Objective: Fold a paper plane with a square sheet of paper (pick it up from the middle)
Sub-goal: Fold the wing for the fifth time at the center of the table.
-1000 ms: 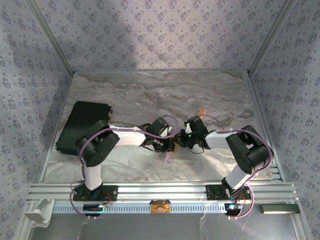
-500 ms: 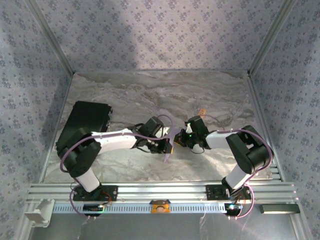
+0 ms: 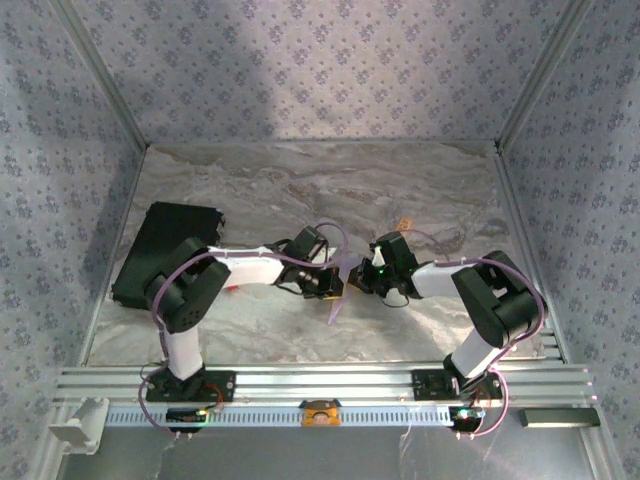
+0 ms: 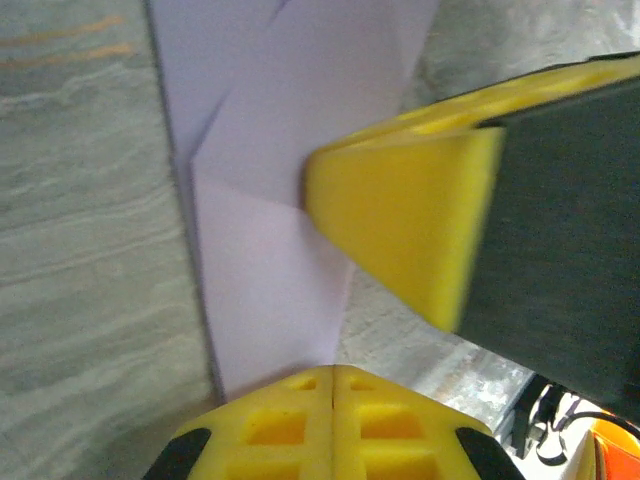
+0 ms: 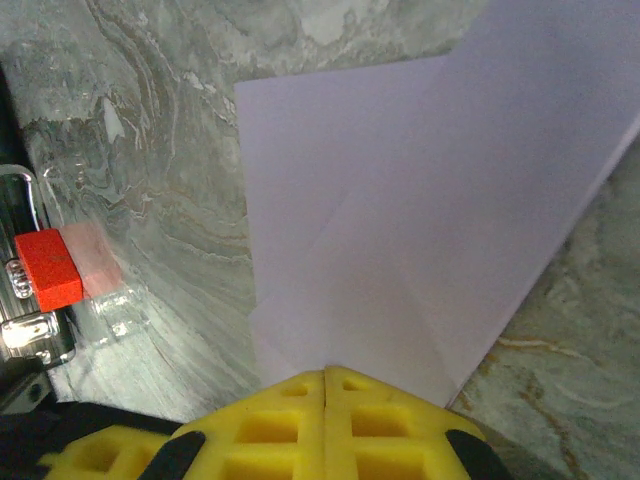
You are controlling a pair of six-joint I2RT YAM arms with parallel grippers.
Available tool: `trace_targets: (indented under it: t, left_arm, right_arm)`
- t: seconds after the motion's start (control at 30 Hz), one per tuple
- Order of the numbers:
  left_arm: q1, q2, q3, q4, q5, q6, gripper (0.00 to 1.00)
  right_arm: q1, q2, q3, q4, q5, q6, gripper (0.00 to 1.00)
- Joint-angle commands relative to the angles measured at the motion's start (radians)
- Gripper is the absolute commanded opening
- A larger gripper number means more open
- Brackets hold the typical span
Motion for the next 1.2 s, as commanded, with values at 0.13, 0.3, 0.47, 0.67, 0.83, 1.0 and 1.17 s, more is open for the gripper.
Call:
trace_targets:
  t: [0.13,0.3,0.47,0.67,0.83,1.0,1.17]
  left_arm:
    - [-0.010,0.032,-0.088,0.058,-0.013,-0.040,0.00]
    - [-0.009,0.032,-0.102,0.061,-0.031,-0.050,0.00]
    - [-0.009,0.033,-0.102,0.061,-0.033,-0.055,0.00]
    - [-0.009,0.041,-0.095,0.060,-0.033,-0.069,0.00]
    - [-0.009,0.039,-0.102,0.059,-0.033,-0.072,0.00]
    - [-0.009,0.041,-0.103,0.057,-0.029,-0.071,0.00]
    - [-0.012,0.055,-0.102,0.064,-0.019,-0.075,0.00]
  right_arm:
    - [-0.008,-0.031,0.002,-0.093,0.041,-0.058,0.06]
    - [-0.012,-0.094,0.047,-0.190,0.073,-0.119,0.07]
    - [-0.033,-0.124,0.083,-0.234,0.057,-0.172,0.10]
    - [-0.015,-0.038,0.148,-0.239,-0.018,-0.206,0.12]
    - [-0.060,0.040,0.198,-0.347,-0.015,-0.291,0.11]
    - [-0.151,0.072,0.182,-0.306,-0.040,-0.332,0.12]
    - [-0.252,0.095,0.200,-0.269,-0.096,-0.334,0.13]
